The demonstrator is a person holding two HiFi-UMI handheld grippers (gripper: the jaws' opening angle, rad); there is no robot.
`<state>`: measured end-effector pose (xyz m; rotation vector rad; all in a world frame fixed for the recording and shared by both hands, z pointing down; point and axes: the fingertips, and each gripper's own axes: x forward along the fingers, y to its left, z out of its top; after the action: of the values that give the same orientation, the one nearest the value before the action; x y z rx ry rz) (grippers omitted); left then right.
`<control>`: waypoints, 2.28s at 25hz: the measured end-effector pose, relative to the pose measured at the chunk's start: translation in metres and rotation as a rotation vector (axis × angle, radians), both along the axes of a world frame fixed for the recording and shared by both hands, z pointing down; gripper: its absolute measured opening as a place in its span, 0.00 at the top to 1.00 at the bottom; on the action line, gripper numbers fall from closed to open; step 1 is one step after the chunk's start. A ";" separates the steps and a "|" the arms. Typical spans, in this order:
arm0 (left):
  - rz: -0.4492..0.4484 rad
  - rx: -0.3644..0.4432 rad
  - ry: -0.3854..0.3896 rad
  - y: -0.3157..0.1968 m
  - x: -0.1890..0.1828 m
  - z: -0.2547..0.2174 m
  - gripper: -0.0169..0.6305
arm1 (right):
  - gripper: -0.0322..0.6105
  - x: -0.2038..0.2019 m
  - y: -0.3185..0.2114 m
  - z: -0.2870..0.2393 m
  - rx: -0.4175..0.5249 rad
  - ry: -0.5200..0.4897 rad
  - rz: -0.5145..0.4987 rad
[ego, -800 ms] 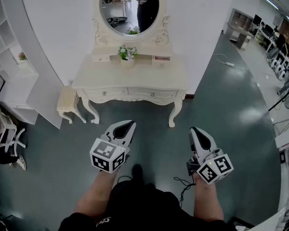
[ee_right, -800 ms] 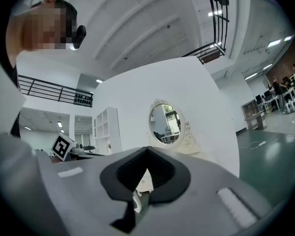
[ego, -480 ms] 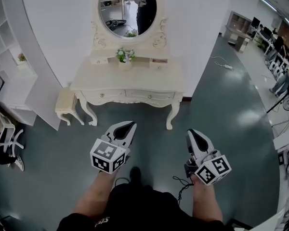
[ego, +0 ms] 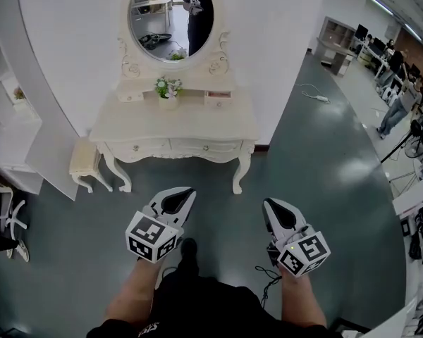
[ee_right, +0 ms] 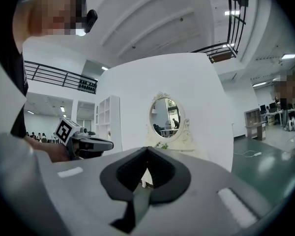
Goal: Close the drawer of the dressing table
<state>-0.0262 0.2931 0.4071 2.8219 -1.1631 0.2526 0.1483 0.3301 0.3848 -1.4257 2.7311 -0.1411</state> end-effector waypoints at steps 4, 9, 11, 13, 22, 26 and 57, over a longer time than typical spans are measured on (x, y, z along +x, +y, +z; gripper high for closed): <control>0.039 0.007 -0.002 -0.016 0.009 -0.006 0.97 | 0.94 0.012 -0.015 0.000 -0.008 0.009 0.045; 0.023 -0.013 0.062 -0.054 -0.002 -0.008 0.97 | 0.93 0.010 -0.044 -0.003 -0.006 -0.010 0.056; 0.011 -0.011 0.060 -0.071 -0.009 -0.007 0.97 | 0.93 0.006 -0.059 -0.003 -0.007 -0.020 0.055; 0.006 -0.014 0.066 -0.088 -0.015 -0.008 0.97 | 0.93 -0.001 -0.074 -0.003 -0.014 -0.029 0.051; 0.021 0.068 0.003 -0.157 -0.041 -0.015 0.97 | 0.93 -0.048 -0.155 -0.009 -0.028 -0.054 0.017; 0.041 0.063 -0.018 -0.180 -0.055 -0.011 0.97 | 0.93 -0.078 -0.189 -0.010 -0.044 -0.049 -0.015; 0.020 -0.115 -0.066 -0.370 -0.029 0.044 0.97 | 0.93 -0.050 -0.391 0.031 -0.138 -0.138 -0.063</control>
<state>-0.0554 -0.0766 0.4509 2.7461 -1.0948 0.4034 0.0979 -0.0605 0.4157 -1.3066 2.7000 -0.4220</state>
